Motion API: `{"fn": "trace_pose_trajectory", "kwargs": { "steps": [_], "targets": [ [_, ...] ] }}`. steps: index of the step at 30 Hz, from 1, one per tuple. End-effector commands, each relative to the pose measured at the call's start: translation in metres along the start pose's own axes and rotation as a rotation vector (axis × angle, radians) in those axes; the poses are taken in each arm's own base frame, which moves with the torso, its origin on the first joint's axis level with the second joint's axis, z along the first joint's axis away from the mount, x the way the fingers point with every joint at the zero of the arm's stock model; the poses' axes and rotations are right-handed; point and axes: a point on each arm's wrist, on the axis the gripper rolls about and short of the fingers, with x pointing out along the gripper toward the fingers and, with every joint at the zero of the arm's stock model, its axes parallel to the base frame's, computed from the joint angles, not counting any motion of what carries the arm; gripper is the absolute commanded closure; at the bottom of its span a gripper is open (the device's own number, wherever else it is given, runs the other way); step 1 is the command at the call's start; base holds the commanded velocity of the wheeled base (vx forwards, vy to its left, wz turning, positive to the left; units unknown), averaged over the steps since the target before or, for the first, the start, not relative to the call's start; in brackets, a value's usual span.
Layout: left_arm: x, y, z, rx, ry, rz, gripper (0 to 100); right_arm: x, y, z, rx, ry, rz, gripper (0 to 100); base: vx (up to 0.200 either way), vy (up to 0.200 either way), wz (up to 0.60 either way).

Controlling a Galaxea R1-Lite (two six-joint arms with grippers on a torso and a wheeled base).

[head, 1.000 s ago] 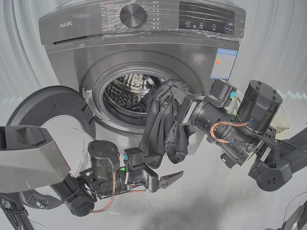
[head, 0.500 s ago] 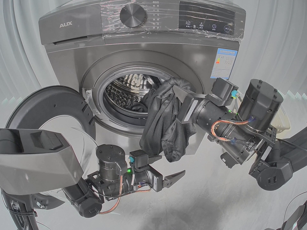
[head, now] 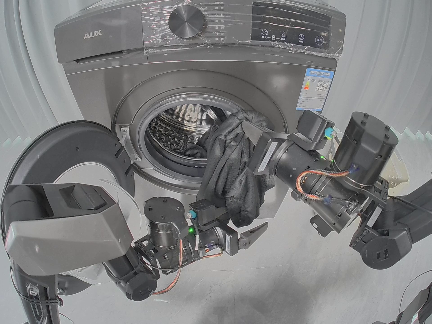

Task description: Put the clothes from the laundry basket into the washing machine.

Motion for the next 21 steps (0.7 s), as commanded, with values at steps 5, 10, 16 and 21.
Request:
{"fn": "trace_pose_trajectory", "kwargs": {
  "steps": [5, 10, 16, 21],
  "targets": [
    [-0.001, -0.011, 0.012, -0.003, -0.044, -0.029, 0, 0.005, -0.003, -0.005, -0.004, 0.01, -0.01, 100, 0.0, 0.0, 0.0],
    [0.001, -0.01, 0.007, -0.004, -0.036, -0.005, 0, 0.006, -0.003, -0.006, -0.003, 0.004, -0.01, 100, 0.0, 0.0, 0.0],
    [0.008, -0.006, 0.01, 0.0, -0.064, 0.039, 100, 0.005, -0.002, -0.006, -0.003, -0.001, -0.017, 100, 0.0, 0.0, 0.0],
    [0.011, -0.004, 0.007, 0.001, -0.064, 0.044, 100, 0.005, -0.002, -0.006, -0.002, -0.001, -0.017, 100, 0.0, 0.0, 0.0]
  ]
}}
